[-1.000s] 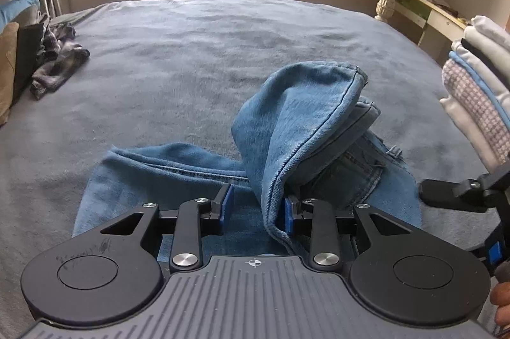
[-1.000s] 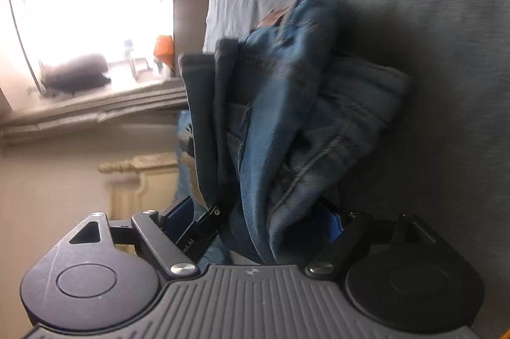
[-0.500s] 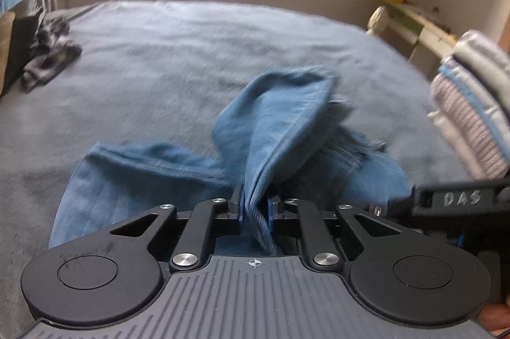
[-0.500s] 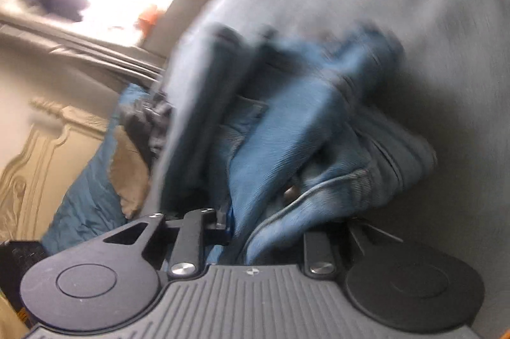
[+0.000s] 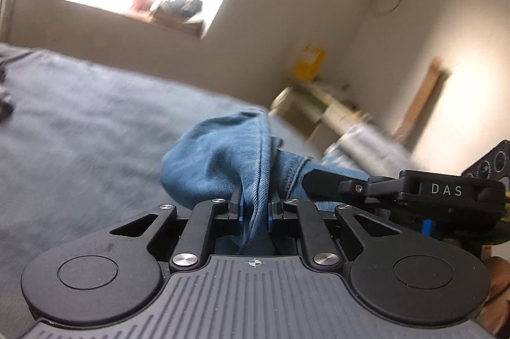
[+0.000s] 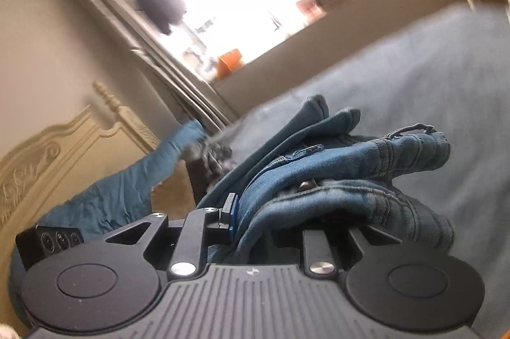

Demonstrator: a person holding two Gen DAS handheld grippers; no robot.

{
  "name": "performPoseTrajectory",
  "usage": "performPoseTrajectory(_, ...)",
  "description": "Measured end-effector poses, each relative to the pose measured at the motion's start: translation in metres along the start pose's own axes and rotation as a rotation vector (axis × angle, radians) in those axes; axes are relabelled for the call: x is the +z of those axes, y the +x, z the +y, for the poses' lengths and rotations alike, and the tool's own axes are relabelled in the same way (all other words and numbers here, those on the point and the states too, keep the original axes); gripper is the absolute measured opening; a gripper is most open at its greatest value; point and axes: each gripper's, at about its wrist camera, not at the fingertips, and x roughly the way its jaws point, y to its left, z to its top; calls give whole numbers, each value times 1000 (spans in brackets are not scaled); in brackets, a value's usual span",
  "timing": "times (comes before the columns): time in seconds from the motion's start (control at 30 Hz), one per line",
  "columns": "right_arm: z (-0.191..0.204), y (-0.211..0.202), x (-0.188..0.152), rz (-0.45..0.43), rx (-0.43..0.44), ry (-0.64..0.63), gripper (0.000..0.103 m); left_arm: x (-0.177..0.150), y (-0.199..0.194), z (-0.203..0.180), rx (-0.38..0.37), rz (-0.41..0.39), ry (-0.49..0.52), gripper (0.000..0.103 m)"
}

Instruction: Fold clothes

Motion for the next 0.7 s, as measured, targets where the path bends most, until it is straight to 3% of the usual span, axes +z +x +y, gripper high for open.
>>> performPoseTrajectory(0.13, 35, -23, 10, -51, -28, -197, 23, 7, -7, 0, -67, -31, -34, 11)
performPoseTrajectory(0.23, 53, -21, 4, -61, -71, -319, 23, -4, 3, 7, -38, 17, -35, 11)
performPoseTrajectory(0.3, 51, -6, -10, -35, -98, -326, 23, -17, 12, 14, 2, 71, -35, 11)
performPoseTrajectory(0.5, -16, 23, -57, 96, -160, -15, 22, -62, 36, 48, 159, 265, -73, 9)
performPoseTrajectory(0.6, -44, 16, -65, 72, -143, 131, 22, -71, 22, 56, 192, 248, -48, 9)
performPoseTrajectory(0.7, -57, -5, -61, 14, -169, 163, 22, -77, 6, 71, 259, 253, -59, 9)
